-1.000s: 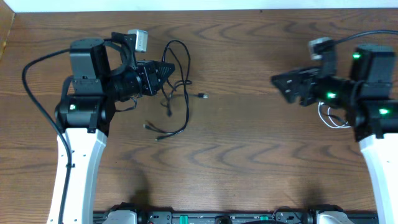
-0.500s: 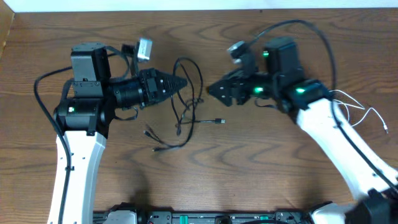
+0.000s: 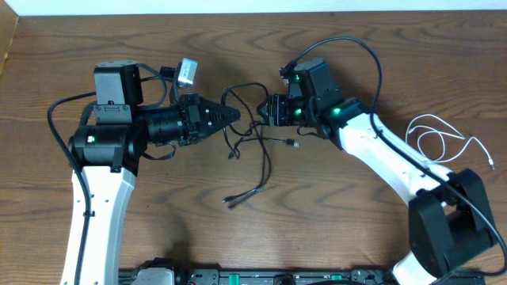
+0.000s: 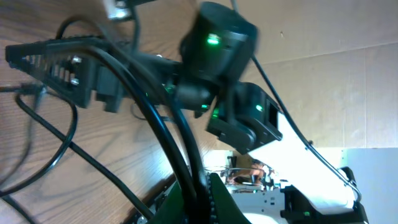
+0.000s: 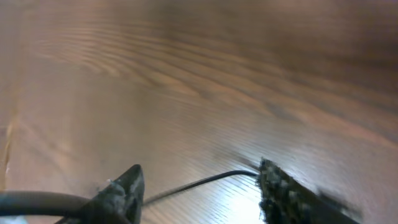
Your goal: Untangle cables
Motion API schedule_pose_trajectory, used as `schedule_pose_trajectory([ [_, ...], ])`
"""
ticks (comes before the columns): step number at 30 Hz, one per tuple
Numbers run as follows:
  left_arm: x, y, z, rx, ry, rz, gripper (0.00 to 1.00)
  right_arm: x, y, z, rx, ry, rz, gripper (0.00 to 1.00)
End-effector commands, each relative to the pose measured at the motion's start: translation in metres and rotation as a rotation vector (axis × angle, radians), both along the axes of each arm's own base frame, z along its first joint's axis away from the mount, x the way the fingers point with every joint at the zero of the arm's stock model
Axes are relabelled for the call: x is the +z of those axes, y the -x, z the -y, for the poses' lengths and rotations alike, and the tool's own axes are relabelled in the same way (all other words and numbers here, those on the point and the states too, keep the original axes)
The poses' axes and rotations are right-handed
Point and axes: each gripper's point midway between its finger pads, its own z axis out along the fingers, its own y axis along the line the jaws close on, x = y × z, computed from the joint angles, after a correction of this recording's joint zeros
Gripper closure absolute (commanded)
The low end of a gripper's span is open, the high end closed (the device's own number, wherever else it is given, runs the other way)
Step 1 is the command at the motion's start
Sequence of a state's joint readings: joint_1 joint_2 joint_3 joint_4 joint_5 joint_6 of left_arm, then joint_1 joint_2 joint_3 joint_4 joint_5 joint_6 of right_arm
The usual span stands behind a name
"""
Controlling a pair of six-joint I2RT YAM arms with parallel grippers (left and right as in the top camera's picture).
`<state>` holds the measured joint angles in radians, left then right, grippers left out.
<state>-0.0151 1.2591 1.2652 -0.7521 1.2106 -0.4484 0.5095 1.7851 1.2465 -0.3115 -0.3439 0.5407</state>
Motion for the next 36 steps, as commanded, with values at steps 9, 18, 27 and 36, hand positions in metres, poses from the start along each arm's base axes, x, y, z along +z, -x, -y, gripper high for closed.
schedule_pose_trajectory([
  [9,0.022,-0.009,-0.016,0.012,0.056,0.114,0.92,-0.073,0.004,0.163,-0.458,0.518,-0.243,0.68],
  [18,0.025,-0.026,-0.047,0.119,0.041,0.156,0.92,-0.078,0.013,0.240,-0.519,0.504,-0.388,0.99],
  [27,0.022,-0.023,-0.040,0.078,0.022,0.199,0.89,0.016,-0.001,0.187,-0.079,0.051,-0.088,0.97],
  [36,-0.012,-0.031,-0.004,0.049,-0.202,0.259,0.92,0.114,0.041,0.092,0.314,-0.270,0.165,0.49],
])
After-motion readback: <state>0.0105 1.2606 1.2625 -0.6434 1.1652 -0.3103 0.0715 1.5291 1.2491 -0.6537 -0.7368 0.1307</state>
